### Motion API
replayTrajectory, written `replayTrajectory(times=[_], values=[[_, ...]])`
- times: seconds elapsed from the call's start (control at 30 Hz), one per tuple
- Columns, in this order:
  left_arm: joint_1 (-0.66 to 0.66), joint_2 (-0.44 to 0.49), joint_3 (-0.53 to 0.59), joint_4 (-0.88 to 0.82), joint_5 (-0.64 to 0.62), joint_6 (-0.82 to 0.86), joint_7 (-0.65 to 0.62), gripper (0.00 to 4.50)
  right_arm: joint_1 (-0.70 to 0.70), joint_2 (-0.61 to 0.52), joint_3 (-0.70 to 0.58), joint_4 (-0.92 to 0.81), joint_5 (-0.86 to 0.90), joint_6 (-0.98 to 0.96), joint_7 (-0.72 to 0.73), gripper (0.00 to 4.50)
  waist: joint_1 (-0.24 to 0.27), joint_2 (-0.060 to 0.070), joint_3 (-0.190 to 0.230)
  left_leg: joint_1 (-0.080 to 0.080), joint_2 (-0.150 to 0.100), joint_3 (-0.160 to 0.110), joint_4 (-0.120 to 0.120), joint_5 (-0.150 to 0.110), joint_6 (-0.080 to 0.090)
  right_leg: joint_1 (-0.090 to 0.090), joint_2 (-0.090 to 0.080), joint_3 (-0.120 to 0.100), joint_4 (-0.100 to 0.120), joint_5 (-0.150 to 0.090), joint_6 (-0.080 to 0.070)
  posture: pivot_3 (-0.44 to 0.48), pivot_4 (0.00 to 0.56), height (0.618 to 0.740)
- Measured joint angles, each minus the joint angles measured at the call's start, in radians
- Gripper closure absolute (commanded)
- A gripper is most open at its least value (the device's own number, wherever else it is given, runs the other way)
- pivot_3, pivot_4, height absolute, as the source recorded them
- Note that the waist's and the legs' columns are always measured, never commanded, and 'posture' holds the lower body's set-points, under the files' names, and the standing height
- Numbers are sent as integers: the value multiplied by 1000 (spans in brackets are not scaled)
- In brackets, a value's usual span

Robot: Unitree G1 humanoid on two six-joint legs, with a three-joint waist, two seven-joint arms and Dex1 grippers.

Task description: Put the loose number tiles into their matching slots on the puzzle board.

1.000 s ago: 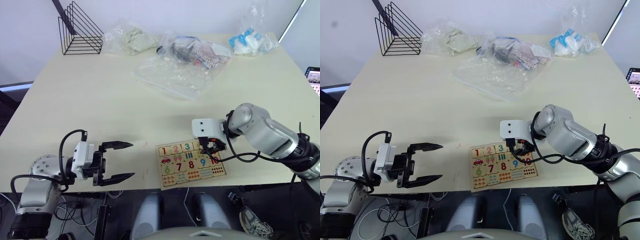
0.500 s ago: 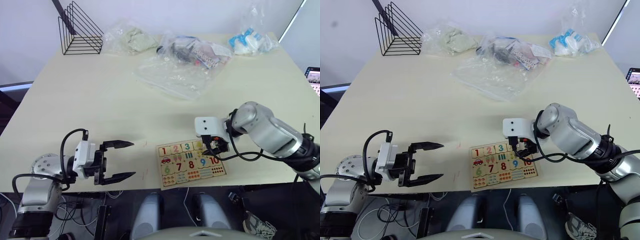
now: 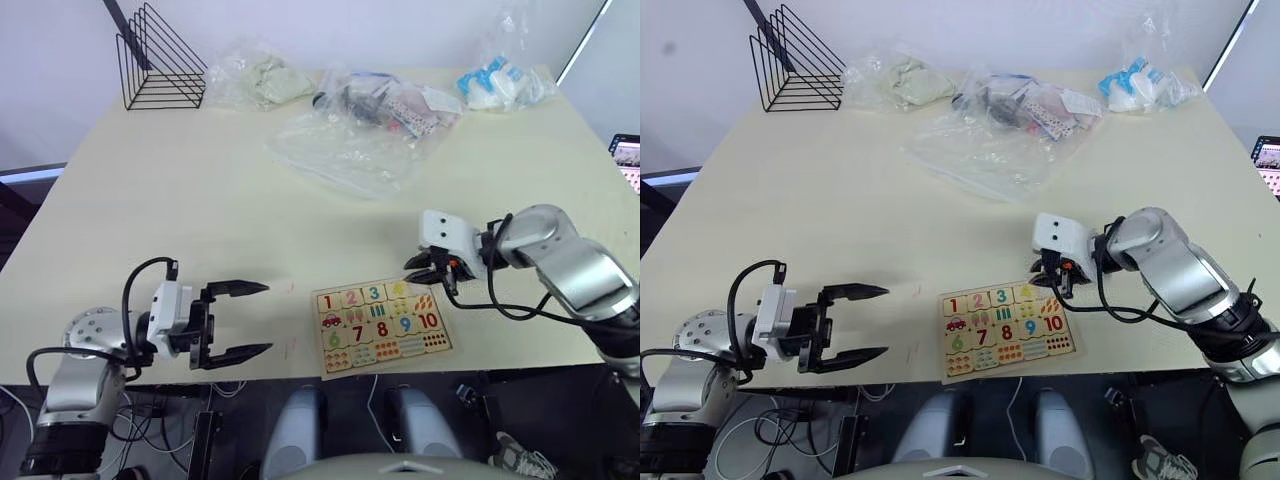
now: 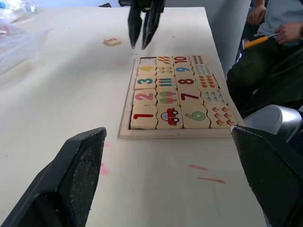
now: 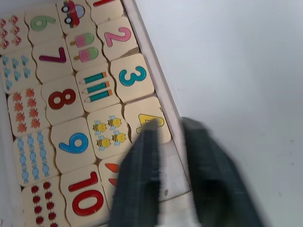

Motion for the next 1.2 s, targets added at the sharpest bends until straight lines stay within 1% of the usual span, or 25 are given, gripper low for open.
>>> replayTrajectory(times=[0.13, 0.2, 0.27, 0.37, 0.6, 0.9, 1.07, 1.2], values=[[-10, 0, -6, 3, 0, 1, -2, 0, 82, 41, -54, 24, 43, -83, -20, 4463, 0, 0, 0, 0, 0, 0, 0, 0, 0, 0, 0, 0, 0, 0, 0, 0, 150, 740], [-14, 0, -8, 4, 1, 1, -2, 0, 99, 47, -62, 32, 52, -112, -23, 4463, 0, 0, 0, 0, 0, 0, 0, 0, 0, 0, 0, 0, 0, 0, 0, 0, 150, 740], [-27, 0, -15, 10, 1, 2, -3, 0, 156, 67, -102, 56, 67, -189, -25, 4463, 1, -1, 0, 0, 0, 1, 1, 0, 0, 1, 0, -1, 0, 0, 0, 0, 150, 740], [-28, 0, -20, 20, 1, 2, -5, 0, 214, 76, -103, 106, 66, -262, -27, 4463, 1, 0, 0, 0, 0, 1, 1, 0, 0, 1, 0, -1, 0, 0, 0, 0, 150, 740], [-33, 0, -24, 19, 1, 17, -2, 0, 242, 112, -95, 187, 31, -370, -55, 4463, -1, 0, 0, 1, 0, 1, 1, 0, 0, 2, 2, 0, 1, 0, -1, 0, 150, 740], [-18, 2, -24, -3, 11, 42, 27, 0, 268, 117, -106, 187, 34, -407, -75, 4463, 0, -1, 0, 1, 0, 1, 2, 0, 0, 2, 1, 0, 1, 0, -1, 0, 150, 740], [21, 3, -24, -21, 48, 73, 104, 0, 346, 135, -204, 145, 105, -404, -107, 4463, 2, -1, 0, 0, 0, 0, 2, 0, 0, 2, 1, -1, 1, 1, -1, 0, 150, 740], [57, 0, -8, -42, 46, 119, 174, 0, 468, 143, -352, 83, 166, -450, -158, 4463, 5, -1, 0, 1, 0, -1, 2, 0, 0, 3, 1, -1, 1, 0, 0, 0, 150, 740]])
